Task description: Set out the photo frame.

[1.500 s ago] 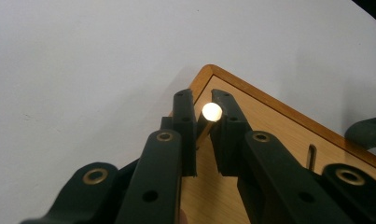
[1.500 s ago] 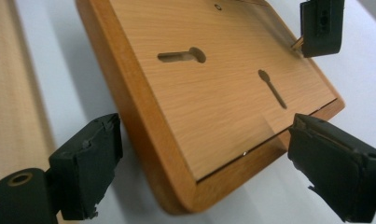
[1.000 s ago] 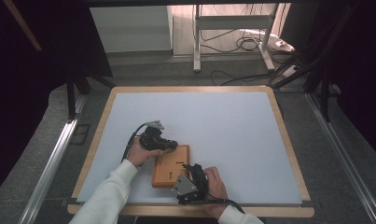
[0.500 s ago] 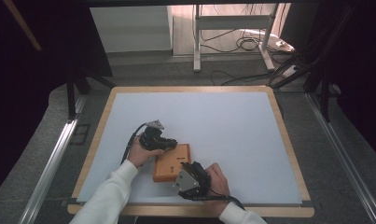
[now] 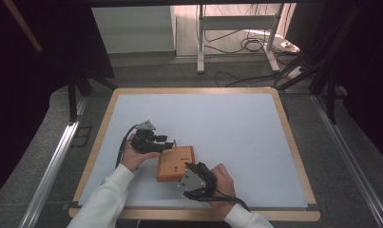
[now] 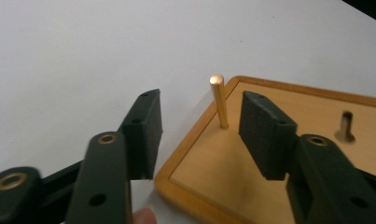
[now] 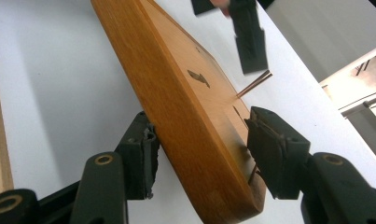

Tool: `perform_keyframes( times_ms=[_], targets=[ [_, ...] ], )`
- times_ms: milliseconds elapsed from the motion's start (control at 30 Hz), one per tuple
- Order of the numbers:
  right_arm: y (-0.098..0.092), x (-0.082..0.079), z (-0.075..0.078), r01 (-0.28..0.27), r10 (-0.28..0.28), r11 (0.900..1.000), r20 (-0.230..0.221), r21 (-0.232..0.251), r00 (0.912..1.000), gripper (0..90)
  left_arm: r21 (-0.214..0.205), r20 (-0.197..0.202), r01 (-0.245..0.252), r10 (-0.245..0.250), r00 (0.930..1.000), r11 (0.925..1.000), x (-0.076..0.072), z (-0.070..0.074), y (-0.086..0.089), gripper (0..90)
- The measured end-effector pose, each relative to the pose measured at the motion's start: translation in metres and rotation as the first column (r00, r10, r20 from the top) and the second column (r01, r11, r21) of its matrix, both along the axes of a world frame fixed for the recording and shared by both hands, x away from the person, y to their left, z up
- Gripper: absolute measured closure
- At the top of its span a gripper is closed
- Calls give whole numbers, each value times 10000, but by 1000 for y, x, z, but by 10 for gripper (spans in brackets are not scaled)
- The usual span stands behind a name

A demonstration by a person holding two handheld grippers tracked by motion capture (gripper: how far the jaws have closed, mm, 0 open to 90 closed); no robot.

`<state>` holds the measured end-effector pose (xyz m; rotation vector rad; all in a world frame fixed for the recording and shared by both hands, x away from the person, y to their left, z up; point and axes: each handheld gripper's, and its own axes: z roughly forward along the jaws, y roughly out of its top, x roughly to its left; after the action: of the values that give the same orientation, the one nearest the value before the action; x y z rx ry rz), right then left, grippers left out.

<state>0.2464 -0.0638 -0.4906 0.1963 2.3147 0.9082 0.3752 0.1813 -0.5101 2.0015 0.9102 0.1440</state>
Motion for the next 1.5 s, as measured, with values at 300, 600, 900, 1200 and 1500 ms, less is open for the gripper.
perform_keyframes(
  times_ms=[300,600,900,1200,1500],
  targets=[
    [-1,1,1,-27,27,10000,61,12,10000,455,302,359,-603,592,9976,9977,-24,3,20,334],
    [-1,0,2,0,0,10000,133,-16,9999,467,391,275,-562,552,9981,9977,-44,-8,37,303],
    [-2,1,3,-82,83,9999,177,-80,9998,474,239,817,-834,812,9933,9962,-63,-3,51,296],
    [-2,4,6,-146,147,9999,264,-50,9995,494,376,868,-924,889,9923,9950,-66,-5,53,295],
    [0,11,17,-314,322,9992,357,-242,9988,544,566,732,-943,900,9932,9939,-64,-9,53,293]
  ],
)
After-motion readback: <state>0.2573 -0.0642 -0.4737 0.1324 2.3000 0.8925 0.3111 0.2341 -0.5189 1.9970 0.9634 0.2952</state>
